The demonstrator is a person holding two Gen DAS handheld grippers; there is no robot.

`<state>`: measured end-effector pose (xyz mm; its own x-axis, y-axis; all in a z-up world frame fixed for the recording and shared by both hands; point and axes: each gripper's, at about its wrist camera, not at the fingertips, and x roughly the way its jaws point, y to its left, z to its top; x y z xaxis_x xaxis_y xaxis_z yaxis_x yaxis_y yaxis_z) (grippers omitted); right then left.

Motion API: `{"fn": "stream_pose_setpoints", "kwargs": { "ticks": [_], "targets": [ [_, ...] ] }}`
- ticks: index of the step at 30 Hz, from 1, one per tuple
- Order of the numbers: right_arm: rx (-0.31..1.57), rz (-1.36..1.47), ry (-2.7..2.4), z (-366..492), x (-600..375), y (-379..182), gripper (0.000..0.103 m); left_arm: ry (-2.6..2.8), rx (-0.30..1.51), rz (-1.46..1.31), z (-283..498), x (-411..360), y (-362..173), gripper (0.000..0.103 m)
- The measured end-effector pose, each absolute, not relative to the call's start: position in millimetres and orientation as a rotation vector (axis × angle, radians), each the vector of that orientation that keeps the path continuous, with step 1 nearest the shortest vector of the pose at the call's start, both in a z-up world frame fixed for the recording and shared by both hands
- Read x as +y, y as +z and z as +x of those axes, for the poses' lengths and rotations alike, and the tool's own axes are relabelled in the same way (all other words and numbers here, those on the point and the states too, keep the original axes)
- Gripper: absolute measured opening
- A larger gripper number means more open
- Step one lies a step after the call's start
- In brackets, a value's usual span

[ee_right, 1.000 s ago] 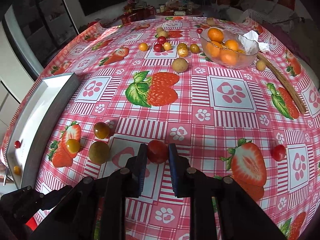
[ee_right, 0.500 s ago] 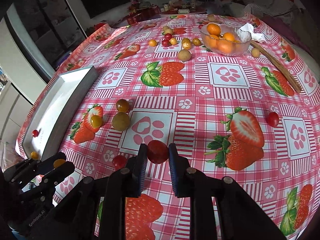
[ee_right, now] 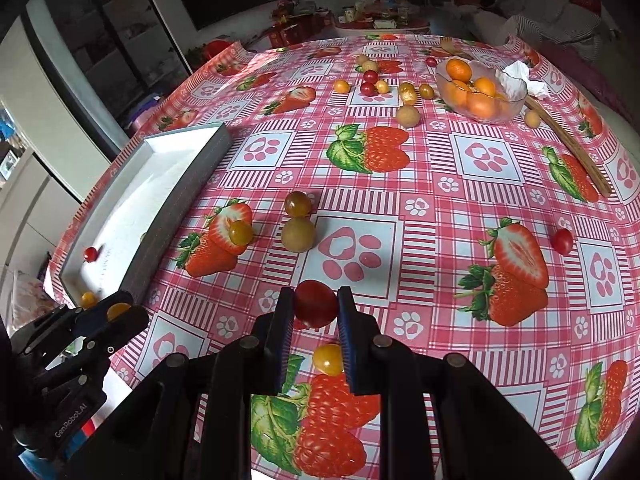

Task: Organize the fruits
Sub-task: 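Carry both tomatoes into the white tray and open both tools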

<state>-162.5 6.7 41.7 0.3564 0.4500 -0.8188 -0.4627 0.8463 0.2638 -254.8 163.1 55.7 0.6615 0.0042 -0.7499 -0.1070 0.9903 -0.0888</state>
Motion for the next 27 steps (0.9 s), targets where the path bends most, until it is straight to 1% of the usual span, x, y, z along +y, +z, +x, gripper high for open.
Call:
{"fn": "stream_pose_setpoints", "kwargs": {
  "ticks": [14,22,27],
  "targets": [
    [1.043,-0.075,0.715,-175,85,64,0.023,0.244,0.813,-0.189,-271,250,57,0.026],
    [1.045,-0.111,0.808,-172,146,77,0.023,0.323,0.851,-0.194,-259,286,45,0.026],
    [1.072,-0.141,0.856,-166,184,72,0.023,0.345,0.888,-0.197,-254,297,36,0.026]
  ]
}}
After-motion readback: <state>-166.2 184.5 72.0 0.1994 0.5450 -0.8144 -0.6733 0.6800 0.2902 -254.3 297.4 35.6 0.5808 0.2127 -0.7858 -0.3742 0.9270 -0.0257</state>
